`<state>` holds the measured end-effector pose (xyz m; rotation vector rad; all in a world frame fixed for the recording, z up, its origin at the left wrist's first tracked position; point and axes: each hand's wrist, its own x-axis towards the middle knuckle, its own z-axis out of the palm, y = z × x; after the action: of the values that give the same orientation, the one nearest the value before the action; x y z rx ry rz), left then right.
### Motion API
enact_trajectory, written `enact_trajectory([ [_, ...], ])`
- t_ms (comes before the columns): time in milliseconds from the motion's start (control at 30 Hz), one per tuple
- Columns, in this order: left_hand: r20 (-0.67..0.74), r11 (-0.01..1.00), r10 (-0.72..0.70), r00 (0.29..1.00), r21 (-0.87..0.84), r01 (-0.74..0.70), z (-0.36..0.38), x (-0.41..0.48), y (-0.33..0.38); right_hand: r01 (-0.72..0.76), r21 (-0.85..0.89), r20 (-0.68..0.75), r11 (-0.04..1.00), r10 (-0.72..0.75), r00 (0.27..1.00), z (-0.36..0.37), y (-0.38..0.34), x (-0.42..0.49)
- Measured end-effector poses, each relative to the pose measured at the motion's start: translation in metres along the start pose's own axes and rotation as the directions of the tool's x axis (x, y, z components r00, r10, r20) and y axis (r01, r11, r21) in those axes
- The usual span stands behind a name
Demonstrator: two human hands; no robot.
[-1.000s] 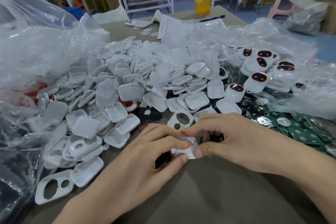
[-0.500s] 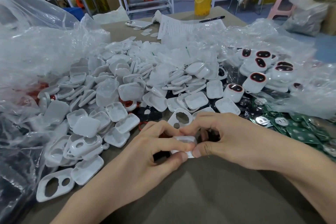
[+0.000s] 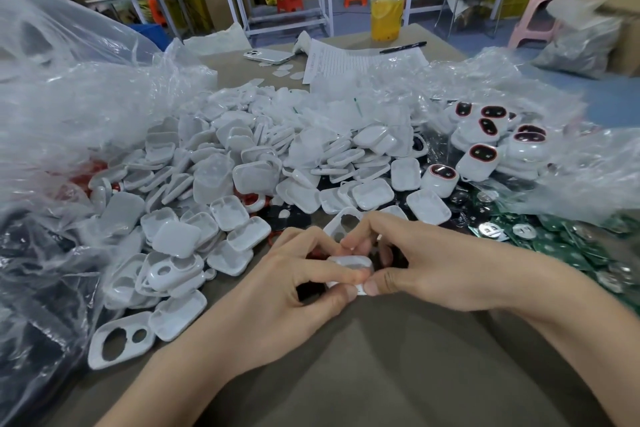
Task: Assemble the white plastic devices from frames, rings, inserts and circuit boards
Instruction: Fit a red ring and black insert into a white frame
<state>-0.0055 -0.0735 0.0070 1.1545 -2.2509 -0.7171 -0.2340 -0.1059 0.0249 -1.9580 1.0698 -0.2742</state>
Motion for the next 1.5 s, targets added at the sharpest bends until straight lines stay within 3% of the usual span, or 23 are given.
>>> enact_trajectory([
  [467, -0.076, 0.978, 0.057, 0.995, 0.204, -0.04, 0.001, -0.005, 0.007, -0.132, -0.237, 0.029, 0.963, 0.143, 0.989, -0.009, -0.029, 0.01],
  [833, -0.149, 0.922, 0.213, 0.966, 0.357, -0.149, 0.005, -0.01, 0.004, -0.328, -0.151, -0.017, 0.933, 0.329, 0.944, -0.02, -0.042, 0.007],
  [967, -0.163, 0.892, 0.251, 0.954, 0.421, -0.162, 0.004, -0.013, 0.008, -0.356, -0.169, -0.031, 0.919, 0.356, 0.934, -0.019, -0.055, 0.006],
  [1100, -0.165, 0.856, 0.278, 0.946, 0.49, -0.166, 0.004, -0.016, 0.01, -0.385, -0.082, -0.036, 0.919, 0.383, 0.923, -0.016, -0.061, 0.004],
  [1333, -0.18, 0.816, 0.265, 0.947, 0.565, -0.121, 0.005, -0.027, 0.026, -0.437, -0.012, -0.081, 0.9, 0.434, 0.897, -0.004, -0.067, 0.0],
  [1433, -0.201, 0.84, 0.164, 0.966, 0.541, -0.03, 0.01, -0.037, 0.038, -0.449, 0.024, -0.116, 0.893, 0.449, 0.886, 0.002, -0.069, -0.002],
  [1500, -0.286, 0.893, 0.03, 0.958, 0.438, 0.103, 0.017, -0.045, 0.046, -0.444, 0.042, -0.141, 0.895, 0.446, 0.884, 0.005, -0.067, -0.004],
])
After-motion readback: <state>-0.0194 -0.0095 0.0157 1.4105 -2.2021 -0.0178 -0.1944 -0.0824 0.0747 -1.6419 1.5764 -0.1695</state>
